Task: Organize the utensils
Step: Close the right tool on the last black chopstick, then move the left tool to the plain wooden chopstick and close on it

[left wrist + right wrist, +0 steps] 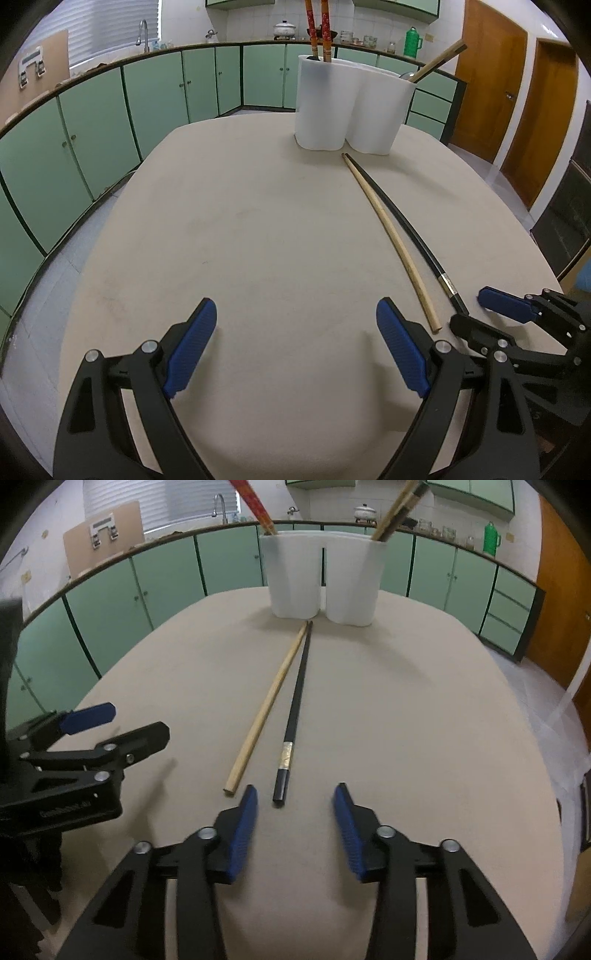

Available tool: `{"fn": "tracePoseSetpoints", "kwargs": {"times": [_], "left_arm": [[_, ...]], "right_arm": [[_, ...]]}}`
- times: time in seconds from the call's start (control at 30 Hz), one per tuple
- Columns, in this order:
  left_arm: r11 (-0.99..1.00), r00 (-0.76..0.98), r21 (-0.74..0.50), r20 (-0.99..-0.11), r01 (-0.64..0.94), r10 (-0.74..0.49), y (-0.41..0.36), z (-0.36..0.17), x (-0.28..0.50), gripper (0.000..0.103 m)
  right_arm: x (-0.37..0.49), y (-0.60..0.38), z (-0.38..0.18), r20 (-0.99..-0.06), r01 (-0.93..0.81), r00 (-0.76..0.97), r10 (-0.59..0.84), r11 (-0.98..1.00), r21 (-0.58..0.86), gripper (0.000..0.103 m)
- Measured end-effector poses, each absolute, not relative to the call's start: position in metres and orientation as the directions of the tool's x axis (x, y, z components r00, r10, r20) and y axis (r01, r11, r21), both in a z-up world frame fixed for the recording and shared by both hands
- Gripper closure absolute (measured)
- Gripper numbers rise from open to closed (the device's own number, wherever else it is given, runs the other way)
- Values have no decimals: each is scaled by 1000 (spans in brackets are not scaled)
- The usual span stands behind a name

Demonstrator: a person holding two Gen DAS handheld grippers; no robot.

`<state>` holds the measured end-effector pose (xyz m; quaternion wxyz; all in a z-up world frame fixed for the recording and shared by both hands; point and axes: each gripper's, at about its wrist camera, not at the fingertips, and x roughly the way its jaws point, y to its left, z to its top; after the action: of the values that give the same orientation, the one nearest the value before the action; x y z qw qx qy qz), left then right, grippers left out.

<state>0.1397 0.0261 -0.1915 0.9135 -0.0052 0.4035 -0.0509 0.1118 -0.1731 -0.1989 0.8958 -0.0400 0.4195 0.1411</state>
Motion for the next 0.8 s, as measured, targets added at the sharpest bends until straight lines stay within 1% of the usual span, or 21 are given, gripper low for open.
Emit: {"fn": "tracePoseSetpoints", "kwargs": {"times": [0.07, 0.1, 0.3, 0.53, 0.8], "left_arm": [[995, 670, -54, -736, 89, -100, 26, -191, 139, 17], [994, 669, -56, -736, 90, -102, 26, -191, 139, 17], [992, 667, -65, -735, 112, -123, 15, -189, 138, 17], [981, 648, -103, -739, 163, -185, -10, -188, 133, 18], [980, 601, -85, -779, 182, -179, -38, -203, 141, 32]], "right_arm": [[114, -172, -198, -760, -297, 605, 236, 953, 60, 92], [114, -173, -198, -761, -298, 603, 241, 952, 66, 96], [115, -182, -197, -751, -282, 606, 262, 954, 105, 97], [111, -212, -190, -731, -217, 644, 226, 970, 110, 97], [112, -229, -192, -728, -185, 653, 210, 976, 116, 97]]}}
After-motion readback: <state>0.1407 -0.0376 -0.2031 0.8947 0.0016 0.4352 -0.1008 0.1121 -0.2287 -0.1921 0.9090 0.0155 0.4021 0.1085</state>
